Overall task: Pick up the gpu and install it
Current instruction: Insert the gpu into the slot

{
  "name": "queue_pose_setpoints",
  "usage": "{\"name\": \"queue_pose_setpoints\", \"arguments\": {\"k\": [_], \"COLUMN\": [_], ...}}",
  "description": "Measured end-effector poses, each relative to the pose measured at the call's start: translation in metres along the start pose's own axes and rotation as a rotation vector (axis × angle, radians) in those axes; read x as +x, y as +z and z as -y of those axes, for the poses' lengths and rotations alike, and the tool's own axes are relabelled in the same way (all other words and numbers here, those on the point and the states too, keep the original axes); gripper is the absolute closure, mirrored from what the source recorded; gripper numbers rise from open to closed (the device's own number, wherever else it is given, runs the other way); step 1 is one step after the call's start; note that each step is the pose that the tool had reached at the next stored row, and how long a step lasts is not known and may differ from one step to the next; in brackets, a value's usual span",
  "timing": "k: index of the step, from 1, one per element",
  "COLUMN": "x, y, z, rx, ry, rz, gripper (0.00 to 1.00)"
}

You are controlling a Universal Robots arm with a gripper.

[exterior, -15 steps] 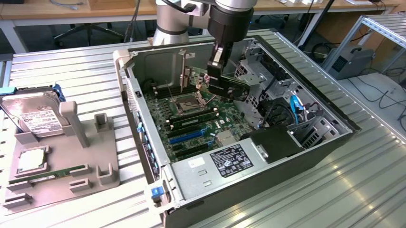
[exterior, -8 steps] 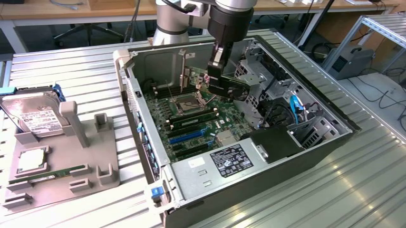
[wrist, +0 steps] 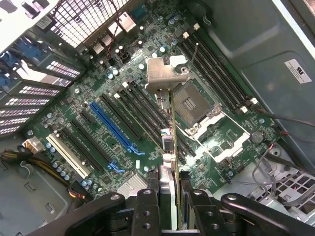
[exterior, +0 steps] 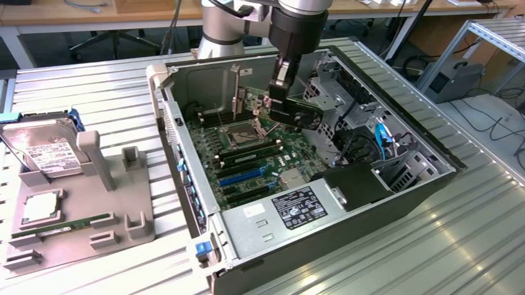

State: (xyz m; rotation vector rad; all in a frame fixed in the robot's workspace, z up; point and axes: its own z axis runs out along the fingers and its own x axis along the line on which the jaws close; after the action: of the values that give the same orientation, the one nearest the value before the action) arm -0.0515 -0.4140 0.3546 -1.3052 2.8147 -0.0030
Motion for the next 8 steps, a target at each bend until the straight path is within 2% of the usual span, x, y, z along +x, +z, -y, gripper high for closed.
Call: {"name": "queue_pose_setpoints", "arguments": {"k": [8], "x": [0.0], "y": [0.0], "z": [0.0], "rx": [-0.0006], "ry": [-0.018], "rz": [0.0003], "gripper": [0.72]}}
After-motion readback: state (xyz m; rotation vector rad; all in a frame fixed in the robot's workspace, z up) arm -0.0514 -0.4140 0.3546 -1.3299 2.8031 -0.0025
